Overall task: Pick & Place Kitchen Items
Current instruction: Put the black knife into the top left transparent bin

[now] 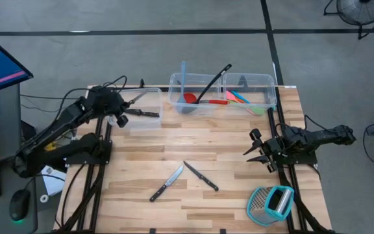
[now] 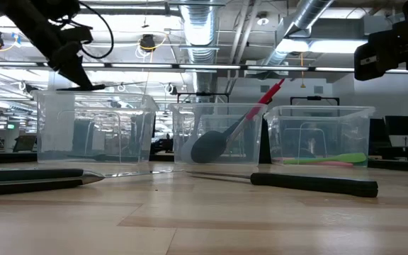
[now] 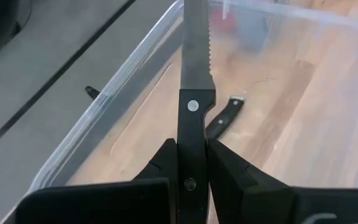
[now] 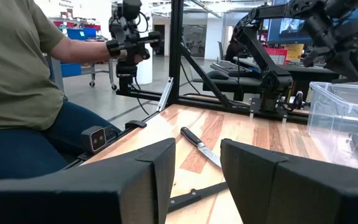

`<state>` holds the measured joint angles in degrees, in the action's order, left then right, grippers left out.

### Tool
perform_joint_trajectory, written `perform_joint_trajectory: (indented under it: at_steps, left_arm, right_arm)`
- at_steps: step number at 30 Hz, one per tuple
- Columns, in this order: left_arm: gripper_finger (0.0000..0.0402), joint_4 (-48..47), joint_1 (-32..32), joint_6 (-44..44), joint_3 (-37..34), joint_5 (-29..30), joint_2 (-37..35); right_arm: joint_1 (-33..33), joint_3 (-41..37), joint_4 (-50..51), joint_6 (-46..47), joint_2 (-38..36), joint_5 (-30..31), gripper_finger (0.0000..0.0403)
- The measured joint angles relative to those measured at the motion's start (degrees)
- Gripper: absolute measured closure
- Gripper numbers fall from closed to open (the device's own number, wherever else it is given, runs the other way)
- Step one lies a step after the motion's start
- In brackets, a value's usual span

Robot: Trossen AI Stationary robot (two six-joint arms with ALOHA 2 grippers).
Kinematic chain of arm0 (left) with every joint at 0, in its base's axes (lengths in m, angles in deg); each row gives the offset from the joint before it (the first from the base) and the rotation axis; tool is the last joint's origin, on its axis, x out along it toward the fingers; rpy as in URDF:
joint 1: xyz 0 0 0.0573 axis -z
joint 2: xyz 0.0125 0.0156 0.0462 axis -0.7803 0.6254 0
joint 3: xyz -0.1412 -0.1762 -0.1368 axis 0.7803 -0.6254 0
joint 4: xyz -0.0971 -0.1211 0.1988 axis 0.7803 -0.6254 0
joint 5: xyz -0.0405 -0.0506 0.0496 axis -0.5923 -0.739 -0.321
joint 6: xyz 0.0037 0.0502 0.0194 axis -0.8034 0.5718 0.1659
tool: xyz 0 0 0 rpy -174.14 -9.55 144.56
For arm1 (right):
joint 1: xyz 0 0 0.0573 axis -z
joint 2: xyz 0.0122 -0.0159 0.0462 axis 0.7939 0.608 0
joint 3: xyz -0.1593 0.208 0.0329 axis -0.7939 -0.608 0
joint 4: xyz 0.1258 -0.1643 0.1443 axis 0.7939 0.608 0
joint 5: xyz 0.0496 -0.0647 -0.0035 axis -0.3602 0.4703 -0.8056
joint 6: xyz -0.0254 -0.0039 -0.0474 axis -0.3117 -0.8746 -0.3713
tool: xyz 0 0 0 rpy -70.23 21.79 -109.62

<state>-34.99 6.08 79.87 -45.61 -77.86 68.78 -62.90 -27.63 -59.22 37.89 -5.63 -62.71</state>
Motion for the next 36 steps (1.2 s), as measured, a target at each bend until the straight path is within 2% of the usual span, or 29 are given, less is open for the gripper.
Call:
perform_joint_trajectory:
  at_steps: [5, 13, 17, 29, 36]
  left_arm:
    - [0.0369, 0.2, 0.0, 3.1, 0.0, 1.2, 3.2]
    - [0.0369, 0.8, 0.0, 3.3, 0.0, 1.2, 15.0]
    - [0.0369, 0.8, 0.0, 3.3, 0.0, 1.9, 18.7]
    - [0.0367, 1.0, 0.0, 3.2, 0.1, 1.2, 22.3]
    - [0.0343, 1.3, 0.0, 2.8, 0.2, 0.7, 22.9]
  right_arm:
    - [0.0, 0.0, 0.0, 0.0, 0.0, 0.0, 0.0278]
    - [0.0, 0.0, 0.0, 0.0, 0.0, 0.0, 0.0278]
    - [0.0, 0.0, 0.0, 0.0, 0.0, 0.0, 0.0278]
    - [0.0, 0.0, 0.0, 0.0, 0.0, 0.0, 0.0278]
    - [0.0, 0.0, 0.0, 0.0, 0.0, 0.0, 0.0278]
